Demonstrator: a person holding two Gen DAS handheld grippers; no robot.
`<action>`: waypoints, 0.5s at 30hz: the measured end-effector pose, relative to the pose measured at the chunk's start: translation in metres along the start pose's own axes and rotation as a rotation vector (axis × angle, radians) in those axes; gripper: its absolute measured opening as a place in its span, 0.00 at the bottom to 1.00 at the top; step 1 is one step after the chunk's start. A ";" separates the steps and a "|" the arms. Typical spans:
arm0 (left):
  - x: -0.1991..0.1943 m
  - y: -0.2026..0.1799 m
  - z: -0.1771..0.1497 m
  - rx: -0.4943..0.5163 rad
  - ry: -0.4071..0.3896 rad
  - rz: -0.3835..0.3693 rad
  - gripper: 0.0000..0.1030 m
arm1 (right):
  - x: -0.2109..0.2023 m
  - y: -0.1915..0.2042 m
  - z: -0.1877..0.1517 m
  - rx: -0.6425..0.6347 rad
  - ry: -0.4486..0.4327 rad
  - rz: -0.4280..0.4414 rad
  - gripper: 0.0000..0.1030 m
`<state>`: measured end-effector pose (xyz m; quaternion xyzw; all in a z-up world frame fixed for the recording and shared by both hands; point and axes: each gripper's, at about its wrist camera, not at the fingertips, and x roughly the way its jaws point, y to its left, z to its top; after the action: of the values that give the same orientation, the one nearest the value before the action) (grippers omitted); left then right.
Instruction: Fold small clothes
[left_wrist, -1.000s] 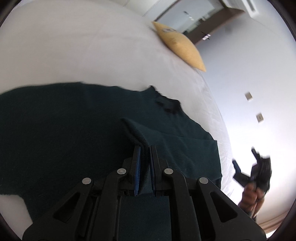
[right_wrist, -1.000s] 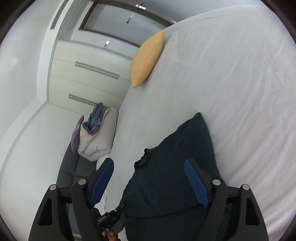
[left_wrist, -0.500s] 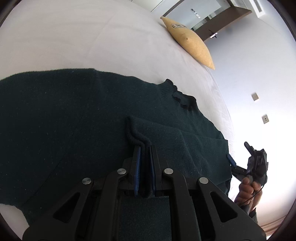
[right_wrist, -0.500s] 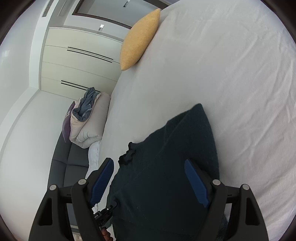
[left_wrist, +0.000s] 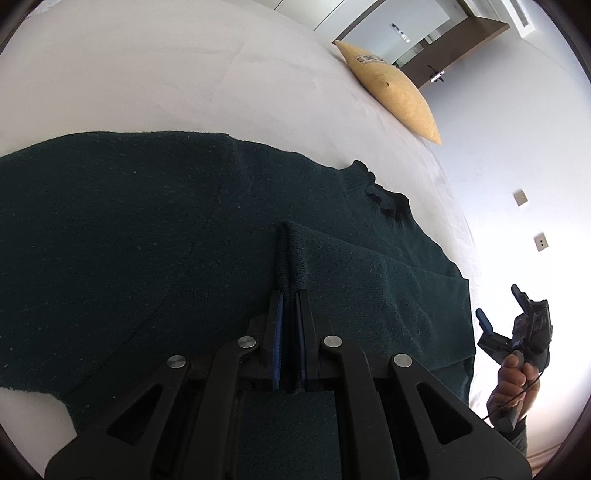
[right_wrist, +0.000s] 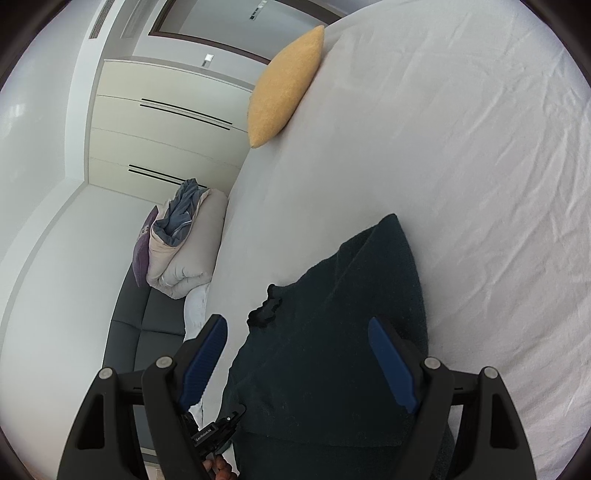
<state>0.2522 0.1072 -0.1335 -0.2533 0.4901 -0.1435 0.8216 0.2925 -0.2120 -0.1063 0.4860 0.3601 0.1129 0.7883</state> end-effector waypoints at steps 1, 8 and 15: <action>-0.002 0.002 -0.001 -0.006 -0.005 0.002 0.05 | 0.003 -0.001 0.001 -0.002 0.008 0.000 0.80; 0.000 0.011 -0.001 -0.011 0.016 0.014 0.06 | 0.029 -0.020 0.003 -0.004 0.085 -0.034 0.80; 0.005 0.024 -0.003 -0.029 0.006 -0.034 0.07 | 0.016 -0.018 -0.021 -0.079 0.130 -0.026 0.80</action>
<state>0.2521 0.1240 -0.1519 -0.2732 0.4903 -0.1513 0.8137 0.2868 -0.1982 -0.1341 0.4413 0.4121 0.1479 0.7833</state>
